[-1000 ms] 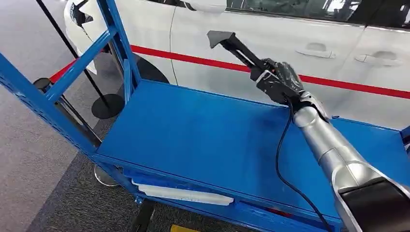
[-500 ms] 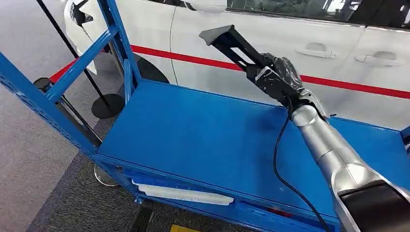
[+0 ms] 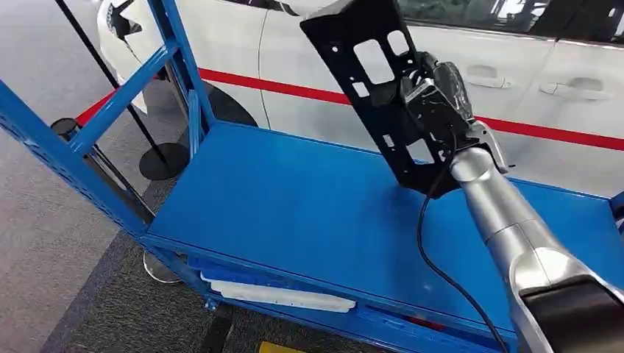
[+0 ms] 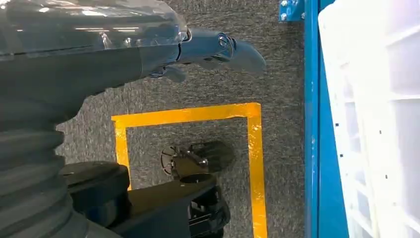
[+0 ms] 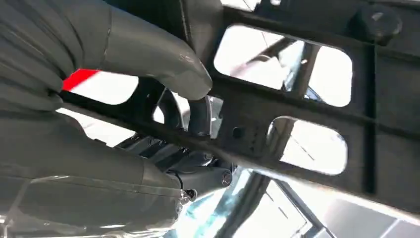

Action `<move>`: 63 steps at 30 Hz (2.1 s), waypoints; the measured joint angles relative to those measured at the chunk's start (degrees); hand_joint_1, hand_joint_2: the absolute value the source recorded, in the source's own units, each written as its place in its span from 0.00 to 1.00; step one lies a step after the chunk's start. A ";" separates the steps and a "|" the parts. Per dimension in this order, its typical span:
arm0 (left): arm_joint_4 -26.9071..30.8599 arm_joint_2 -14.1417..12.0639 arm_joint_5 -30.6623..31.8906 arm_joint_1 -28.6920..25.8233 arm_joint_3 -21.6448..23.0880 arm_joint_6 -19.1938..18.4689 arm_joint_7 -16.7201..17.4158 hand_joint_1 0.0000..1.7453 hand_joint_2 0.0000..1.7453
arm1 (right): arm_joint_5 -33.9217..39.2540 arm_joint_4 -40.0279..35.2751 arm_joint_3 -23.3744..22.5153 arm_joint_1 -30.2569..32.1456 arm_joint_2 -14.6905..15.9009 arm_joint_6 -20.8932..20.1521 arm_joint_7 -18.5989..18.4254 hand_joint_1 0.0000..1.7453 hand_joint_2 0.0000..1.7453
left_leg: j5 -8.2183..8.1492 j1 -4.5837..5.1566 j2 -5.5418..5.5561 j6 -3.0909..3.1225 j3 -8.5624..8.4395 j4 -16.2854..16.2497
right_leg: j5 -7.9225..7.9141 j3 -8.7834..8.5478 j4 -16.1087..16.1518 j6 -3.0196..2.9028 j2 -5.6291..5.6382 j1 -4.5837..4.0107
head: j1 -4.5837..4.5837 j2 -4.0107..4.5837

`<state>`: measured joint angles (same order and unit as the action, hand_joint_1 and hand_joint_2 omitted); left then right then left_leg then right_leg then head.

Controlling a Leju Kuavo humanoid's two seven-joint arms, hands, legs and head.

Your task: Take the parts from the cabinet and place them on the table.

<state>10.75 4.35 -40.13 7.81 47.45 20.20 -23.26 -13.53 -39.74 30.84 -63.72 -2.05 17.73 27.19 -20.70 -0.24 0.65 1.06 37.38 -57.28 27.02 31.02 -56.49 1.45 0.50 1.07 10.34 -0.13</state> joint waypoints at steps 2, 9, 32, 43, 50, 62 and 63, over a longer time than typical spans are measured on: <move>0.00 -0.07 0.00 0.00 0.00 -0.02 0.24 0.00 1.00 | -0.22 -0.26 0.00 -0.48 0.00 0.09 -0.26 1.00 1.00 | 0.00 0.00 0.00 0.00 0.00 0.00 | 0.00 0.00 0.00 0.00 0.00 0.00 | 0.00 0.00; 0.00 -0.22 0.00 0.03 0.00 -0.07 0.46 0.00 1.00 | -0.46 -0.59 0.00 -2.05 0.00 0.24 -0.48 1.00 1.00 | 0.00 0.00 0.01 0.00 0.00 0.00 | 0.00 -0.01 0.00 0.00 -0.02 0.00 | -0.02 0.00; 0.00 -0.46 -0.24 0.12 0.00 0.79 0.72 0.00 1.00 | -1.60 1.51 1.44 -2.05 -0.46 -1.55 -0.11 1.00 1.00 | 0.00 0.00 0.02 0.00 0.02 0.00 | 0.00 -0.01 0.00 0.00 -0.02 0.00 | 0.00 0.00; 0.00 -0.48 -0.46 -0.16 -0.13 0.59 -0.96 0.00 1.00 | -0.85 2.69 1.66 -2.14 -0.74 -1.77 0.07 1.00 1.00 | 0.00 0.00 0.03 0.00 0.02 0.00 | 0.00 -0.01 -0.01 0.00 -0.03 -0.01 | 0.00 0.00; 0.00 -0.63 -1.20 -0.21 -0.55 -0.20 -2.23 0.00 1.00 | 0.15 3.76 1.92 -2.12 -0.92 -1.20 1.55 1.00 1.00 | 0.00 0.00 0.03 0.00 0.02 0.00 | 0.00 0.00 0.00 0.00 -0.03 0.00 | 0.00 0.00; 0.00 -0.96 -0.87 -0.15 -0.55 -0.79 -1.73 0.00 1.00 | 0.09 2.32 1.97 -6.80 -0.77 0.65 -2.14 1.00 1.00 | 0.01 0.00 0.02 0.01 0.04 0.00 | -0.01 0.02 -0.02 0.01 -0.02 -0.01 | 0.00 0.00; 0.00 -0.96 -0.74 -0.08 -0.55 -0.76 -1.58 0.00 1.00 | -0.29 2.14 2.01 -7.31 -0.98 0.81 -2.49 1.00 1.00 | -0.01 0.01 0.02 0.00 0.05 -0.03 | -0.01 0.02 0.00 0.01 -0.02 0.01 | 0.00 0.00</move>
<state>10.75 3.39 -40.87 7.73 46.90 19.43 -24.83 -13.82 -37.59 32.85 -71.03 -3.04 18.54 24.70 -20.71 -0.23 0.67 1.07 37.43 -57.30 27.01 31.04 -56.49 1.46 0.48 1.08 10.34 -0.13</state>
